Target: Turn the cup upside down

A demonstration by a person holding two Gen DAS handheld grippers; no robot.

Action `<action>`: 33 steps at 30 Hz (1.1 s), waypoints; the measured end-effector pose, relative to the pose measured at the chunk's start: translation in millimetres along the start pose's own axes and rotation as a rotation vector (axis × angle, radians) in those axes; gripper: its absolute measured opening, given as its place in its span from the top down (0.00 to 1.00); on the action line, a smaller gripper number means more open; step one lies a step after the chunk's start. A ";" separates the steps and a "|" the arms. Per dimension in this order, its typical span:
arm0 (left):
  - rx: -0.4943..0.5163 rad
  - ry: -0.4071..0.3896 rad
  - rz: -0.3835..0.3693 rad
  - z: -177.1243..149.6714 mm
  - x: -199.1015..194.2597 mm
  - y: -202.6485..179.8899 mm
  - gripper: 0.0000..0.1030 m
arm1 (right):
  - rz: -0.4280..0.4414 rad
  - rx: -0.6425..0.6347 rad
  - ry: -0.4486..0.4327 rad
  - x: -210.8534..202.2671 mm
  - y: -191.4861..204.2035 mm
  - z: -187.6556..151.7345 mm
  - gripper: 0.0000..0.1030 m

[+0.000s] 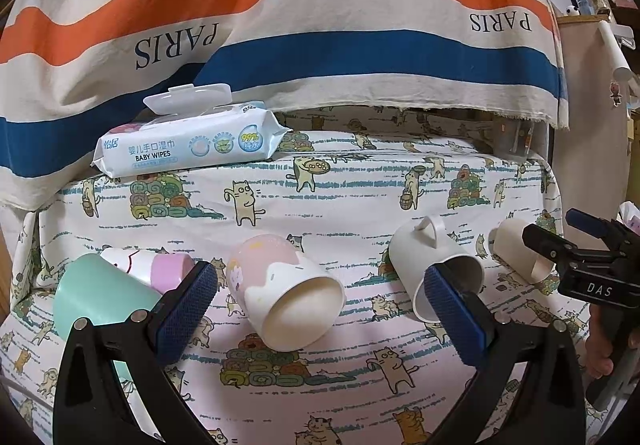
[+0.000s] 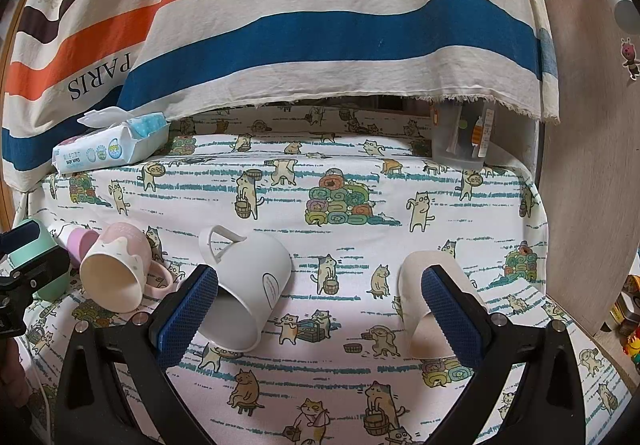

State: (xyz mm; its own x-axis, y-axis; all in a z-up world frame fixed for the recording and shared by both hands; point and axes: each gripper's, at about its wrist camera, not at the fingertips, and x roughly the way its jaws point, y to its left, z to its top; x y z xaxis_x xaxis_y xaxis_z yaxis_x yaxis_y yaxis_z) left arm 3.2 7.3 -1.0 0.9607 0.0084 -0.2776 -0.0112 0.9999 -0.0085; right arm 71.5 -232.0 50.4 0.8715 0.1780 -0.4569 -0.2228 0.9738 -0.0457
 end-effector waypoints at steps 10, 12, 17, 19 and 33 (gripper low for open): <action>-0.002 0.001 0.003 0.0 0.2 0.2 0.00 | 0.000 0.000 0.000 0.1 -0.7 -0.3 0.00; -0.001 0.002 0.005 -0.1 0.1 0.4 0.00 | 0.000 0.000 0.001 0.3 -0.2 -0.2 0.00; -0.001 0.003 0.010 0.0 0.3 1.5 0.00 | 0.003 -0.002 0.005 1.0 -0.4 -0.1 0.00; -0.002 0.004 0.011 0.3 0.9 2.8 0.00 | 0.003 -0.002 0.005 0.8 0.2 -0.6 0.00; -0.001 0.004 0.011 0.0 1.0 2.7 0.00 | 0.003 -0.002 0.005 1.1 1.1 -0.3 0.00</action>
State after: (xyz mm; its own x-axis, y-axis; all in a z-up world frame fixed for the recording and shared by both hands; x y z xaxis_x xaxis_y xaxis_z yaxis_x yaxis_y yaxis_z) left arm 4.1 10.0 -1.2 0.9593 0.0192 -0.2817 -0.0219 0.9997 -0.0065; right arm 72.1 -230.8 49.5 0.8686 0.1797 -0.4618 -0.2261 0.9730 -0.0465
